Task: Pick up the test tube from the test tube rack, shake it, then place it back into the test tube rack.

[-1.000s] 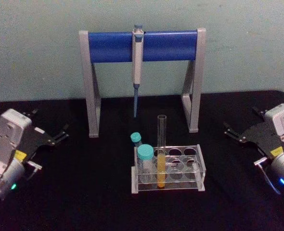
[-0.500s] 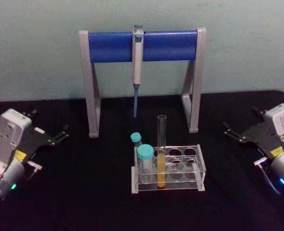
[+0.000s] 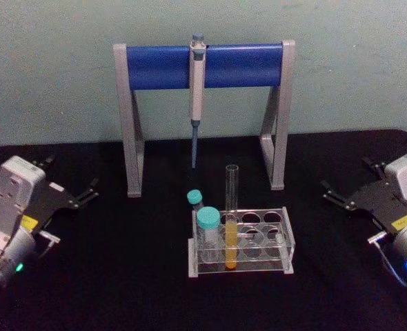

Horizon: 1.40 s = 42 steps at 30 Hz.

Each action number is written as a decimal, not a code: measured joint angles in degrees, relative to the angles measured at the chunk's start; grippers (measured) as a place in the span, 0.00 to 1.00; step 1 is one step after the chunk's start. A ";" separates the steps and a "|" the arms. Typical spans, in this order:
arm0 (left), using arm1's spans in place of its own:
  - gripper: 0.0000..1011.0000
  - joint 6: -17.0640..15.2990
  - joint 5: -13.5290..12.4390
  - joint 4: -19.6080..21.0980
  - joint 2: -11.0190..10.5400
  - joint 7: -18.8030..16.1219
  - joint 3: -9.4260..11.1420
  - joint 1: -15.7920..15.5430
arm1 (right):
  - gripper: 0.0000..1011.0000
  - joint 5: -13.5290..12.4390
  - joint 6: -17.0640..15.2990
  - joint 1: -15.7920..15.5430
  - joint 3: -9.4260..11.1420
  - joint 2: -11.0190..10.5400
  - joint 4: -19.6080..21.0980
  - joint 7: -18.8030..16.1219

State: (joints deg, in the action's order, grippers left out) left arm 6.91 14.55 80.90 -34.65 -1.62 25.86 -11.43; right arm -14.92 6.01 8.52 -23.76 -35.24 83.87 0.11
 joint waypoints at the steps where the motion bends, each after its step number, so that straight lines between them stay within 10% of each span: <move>1: 0.99 0.00 0.00 0.00 0.00 0.00 0.00 0.00 | 0.99 -0.28 -0.18 -0.42 0.22 -0.15 0.48 -0.26; 20: 0.99 0.00 0.00 0.00 0.00 0.00 0.00 0.00 | 0.99 -12.25 -1.96 -6.70 3.28 0.22 9.08 -14.07; 42: 0.99 0.00 0.00 0.00 0.00 0.00 0.00 0.00 | 0.99 -17.54 -8.82 1.66 -0.12 5.08 2.96 -29.79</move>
State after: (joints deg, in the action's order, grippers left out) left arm 6.91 14.55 80.90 -34.64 -1.62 25.86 -11.43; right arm -32.46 -2.82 10.18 -23.88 -30.16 86.83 -29.68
